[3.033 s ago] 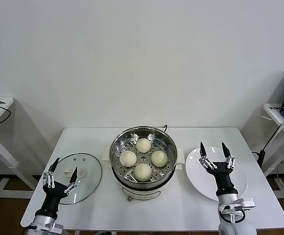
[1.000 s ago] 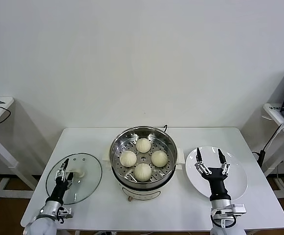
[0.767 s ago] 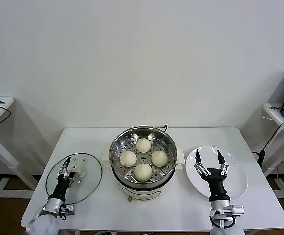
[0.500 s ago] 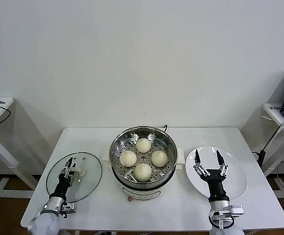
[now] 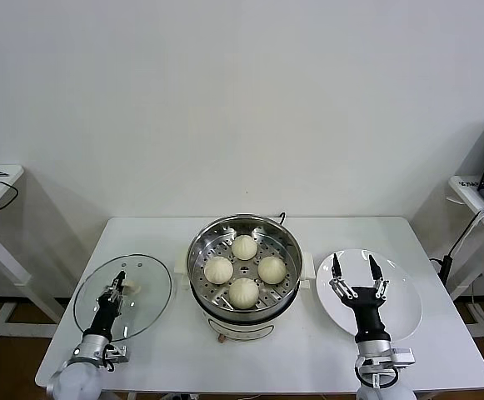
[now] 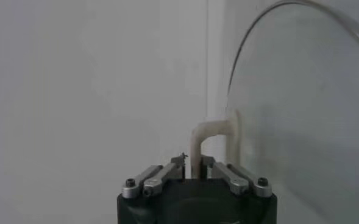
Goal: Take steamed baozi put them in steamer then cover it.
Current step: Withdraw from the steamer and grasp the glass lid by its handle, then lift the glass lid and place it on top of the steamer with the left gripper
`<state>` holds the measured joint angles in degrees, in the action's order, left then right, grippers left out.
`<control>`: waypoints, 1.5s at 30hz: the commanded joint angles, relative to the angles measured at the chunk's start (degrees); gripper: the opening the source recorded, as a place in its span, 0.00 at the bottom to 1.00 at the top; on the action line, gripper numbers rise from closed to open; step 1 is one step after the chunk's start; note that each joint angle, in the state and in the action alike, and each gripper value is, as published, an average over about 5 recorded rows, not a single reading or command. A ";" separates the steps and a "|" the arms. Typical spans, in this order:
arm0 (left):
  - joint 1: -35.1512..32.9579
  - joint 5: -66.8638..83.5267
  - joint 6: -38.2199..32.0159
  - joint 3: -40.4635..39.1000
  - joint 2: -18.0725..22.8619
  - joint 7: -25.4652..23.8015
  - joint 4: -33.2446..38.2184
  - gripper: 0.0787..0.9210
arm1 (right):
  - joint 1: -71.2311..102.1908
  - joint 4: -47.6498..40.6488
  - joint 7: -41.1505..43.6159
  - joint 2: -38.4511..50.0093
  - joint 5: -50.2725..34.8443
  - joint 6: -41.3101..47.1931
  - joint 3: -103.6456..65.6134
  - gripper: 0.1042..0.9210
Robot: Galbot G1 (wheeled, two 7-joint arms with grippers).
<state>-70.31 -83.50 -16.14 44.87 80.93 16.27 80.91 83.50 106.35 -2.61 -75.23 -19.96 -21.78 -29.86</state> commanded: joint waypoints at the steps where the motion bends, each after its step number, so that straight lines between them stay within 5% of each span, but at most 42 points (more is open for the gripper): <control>1: -4.62 1.65 1.78 1.65 -0.27 -0.19 14.42 0.13 | -0.11 0.28 -0.09 0.04 -0.12 0.00 -0.05 0.88; 13: -17.52 16.76 17.87 0.34 -5.78 -12.02 41.15 0.13 | -0.02 0.80 -0.26 1.42 -1.41 1.62 -1.94 0.88; 20: -17.55 16.85 30.59 -8.04 -8.79 -19.66 50.85 0.13 | -0.52 -1.36 -0.18 2.14 -2.33 2.02 -3.80 0.88; 32: -6.19 3.27 44.35 -30.04 -14.85 -28.85 48.96 0.13 | -0.55 -3.65 0.32 1.86 -2.75 1.71 -6.64 0.88; 45: 6.56 -3.37 51.59 -47.66 -11.17 -33.05 41.69 0.13 | -0.43 -4.51 0.38 0.32 -1.33 1.44 -7.42 0.88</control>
<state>-73.93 -80.73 26.56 14.25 68.94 -11.50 125.96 83.09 102.61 -2.27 -74.49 -21.69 -20.26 -36.63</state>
